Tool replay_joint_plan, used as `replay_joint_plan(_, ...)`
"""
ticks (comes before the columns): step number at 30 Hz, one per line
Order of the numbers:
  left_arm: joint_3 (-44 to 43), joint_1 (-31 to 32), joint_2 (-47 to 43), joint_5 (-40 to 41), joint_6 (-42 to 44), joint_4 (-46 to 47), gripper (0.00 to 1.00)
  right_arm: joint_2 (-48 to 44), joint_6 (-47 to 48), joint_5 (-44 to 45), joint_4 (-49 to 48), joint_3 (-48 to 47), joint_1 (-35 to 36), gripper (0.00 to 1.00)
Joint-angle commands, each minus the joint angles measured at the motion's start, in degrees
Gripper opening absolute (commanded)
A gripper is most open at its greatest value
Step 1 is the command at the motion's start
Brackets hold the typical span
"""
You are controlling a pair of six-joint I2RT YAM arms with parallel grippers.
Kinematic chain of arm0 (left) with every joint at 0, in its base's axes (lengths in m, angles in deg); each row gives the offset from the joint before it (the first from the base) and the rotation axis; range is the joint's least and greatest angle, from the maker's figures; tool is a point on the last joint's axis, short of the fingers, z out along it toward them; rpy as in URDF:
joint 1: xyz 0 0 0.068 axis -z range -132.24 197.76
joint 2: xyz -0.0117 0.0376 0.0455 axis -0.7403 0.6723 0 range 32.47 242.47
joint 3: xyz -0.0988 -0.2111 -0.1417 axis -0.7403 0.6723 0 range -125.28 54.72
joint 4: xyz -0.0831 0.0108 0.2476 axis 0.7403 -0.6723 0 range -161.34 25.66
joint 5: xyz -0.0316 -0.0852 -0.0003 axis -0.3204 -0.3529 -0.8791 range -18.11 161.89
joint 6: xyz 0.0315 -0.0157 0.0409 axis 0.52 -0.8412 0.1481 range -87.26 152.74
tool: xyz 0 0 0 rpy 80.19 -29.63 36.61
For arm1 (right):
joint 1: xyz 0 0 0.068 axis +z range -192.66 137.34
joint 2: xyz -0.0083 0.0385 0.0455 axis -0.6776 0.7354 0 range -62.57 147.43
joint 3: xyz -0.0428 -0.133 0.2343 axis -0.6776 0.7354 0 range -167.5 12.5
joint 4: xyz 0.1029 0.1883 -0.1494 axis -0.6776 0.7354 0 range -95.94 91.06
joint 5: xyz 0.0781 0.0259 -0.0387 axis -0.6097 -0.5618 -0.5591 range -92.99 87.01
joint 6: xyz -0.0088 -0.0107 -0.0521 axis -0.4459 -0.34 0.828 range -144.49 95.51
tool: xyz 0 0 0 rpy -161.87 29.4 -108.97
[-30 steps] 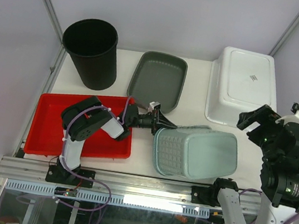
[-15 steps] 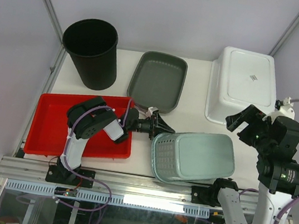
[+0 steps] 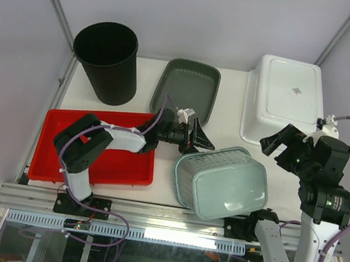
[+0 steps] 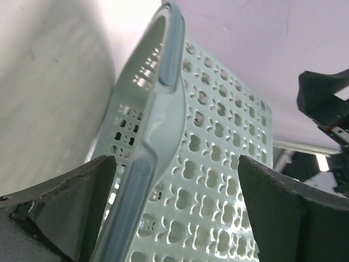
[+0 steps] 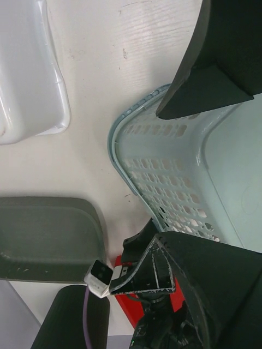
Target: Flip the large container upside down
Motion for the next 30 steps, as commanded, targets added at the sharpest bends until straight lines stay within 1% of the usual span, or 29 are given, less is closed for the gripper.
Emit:
replay_joint_plan(1, -5.5, 0.3, -6.0, 5.2, 16.1, -18.9, 0.99, 0.4, 0.3, -2.2, -1.7, 0.1, 0.2, 0.88)
replay_joint_plan(4, -9.1, 0.0, -7.2, 8.0, 20.5, -26.2, 0.99, 0.7, 0.9, -1.3, -0.1, 0.3, 0.2, 0.88)
replay_joint_plan(6, -10.7, -0.4, -7.1, 9.0, 22.3, -29.1, 0.99, 0.9, 1.4, -1.2, 0.9, 0.5, 0.2, 0.89)
replay_joint_plan(17, -12.8, -0.8, -4.9, 11.6, 27.6, -33.1, 0.99, 1.2, 5.6, -2.9, 4.4, 3.2, 0.2, 0.9)
replay_joint_plan(24, -16.3, -0.8, -6.2, 15.1, 37.3, -38.5, 0.99, 2.3, 5.8, -4.7, 5.8, 6.4, 0.2, 0.91)
replay_joint_plan(30, -19.1, -0.8, -6.7, 20.1, 44.1, -44.7, 0.99, 3.4, 3.5, -0.1, 6.8, 7.4, 0.3, 0.93)
